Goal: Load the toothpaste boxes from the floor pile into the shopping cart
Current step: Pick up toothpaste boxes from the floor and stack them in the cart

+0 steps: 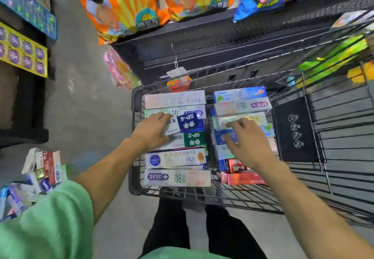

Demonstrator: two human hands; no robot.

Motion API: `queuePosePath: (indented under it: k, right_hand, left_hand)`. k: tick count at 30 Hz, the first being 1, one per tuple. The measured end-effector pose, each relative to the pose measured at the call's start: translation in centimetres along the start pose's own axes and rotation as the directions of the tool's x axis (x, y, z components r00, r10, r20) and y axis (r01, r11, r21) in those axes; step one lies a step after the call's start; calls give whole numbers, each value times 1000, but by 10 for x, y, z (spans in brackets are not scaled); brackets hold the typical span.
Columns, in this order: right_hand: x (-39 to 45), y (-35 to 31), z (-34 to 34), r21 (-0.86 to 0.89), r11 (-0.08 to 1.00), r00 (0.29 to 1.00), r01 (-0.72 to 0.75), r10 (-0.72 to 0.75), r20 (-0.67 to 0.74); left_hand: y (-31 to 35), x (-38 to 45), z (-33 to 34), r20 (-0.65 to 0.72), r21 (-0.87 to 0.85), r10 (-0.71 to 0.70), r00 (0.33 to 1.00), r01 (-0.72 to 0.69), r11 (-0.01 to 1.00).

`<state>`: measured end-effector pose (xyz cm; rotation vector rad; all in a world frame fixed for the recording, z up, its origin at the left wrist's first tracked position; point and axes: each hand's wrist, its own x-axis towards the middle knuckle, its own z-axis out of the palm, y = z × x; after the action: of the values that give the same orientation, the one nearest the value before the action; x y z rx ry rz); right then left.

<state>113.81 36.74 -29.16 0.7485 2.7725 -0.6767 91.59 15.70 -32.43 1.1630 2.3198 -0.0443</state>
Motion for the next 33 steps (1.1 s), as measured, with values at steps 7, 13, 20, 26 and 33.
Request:
queuePosePath:
  k: [7, 13, 20, 26, 33]
  right_hand:
    - [24, -6, 6, 2, 998, 997, -66, 66, 27]
    - [46, -11, 15, -34, 997, 998, -65, 66, 21]
    - [46, -23, 30, 26, 990, 990, -140, 139, 31]
    - [41, -28, 33, 8, 993, 993, -115, 115, 30]
    - [48, -59, 12, -79, 996, 999, 42, -41, 24]
  left_hand:
    - [-35, 51, -3, -29, 188, 51, 998, -44, 981]
    - [-48, 84, -4, -95, 308, 66, 993, -34, 951]
    - [-59, 89, -3, -234, 458, 97, 967, 22, 889]
    - [-65, 76, -2, -280, 413, 86, 956, 39, 910]
    - [-75, 22, -25, -334, 323, 69, 940, 45, 945]
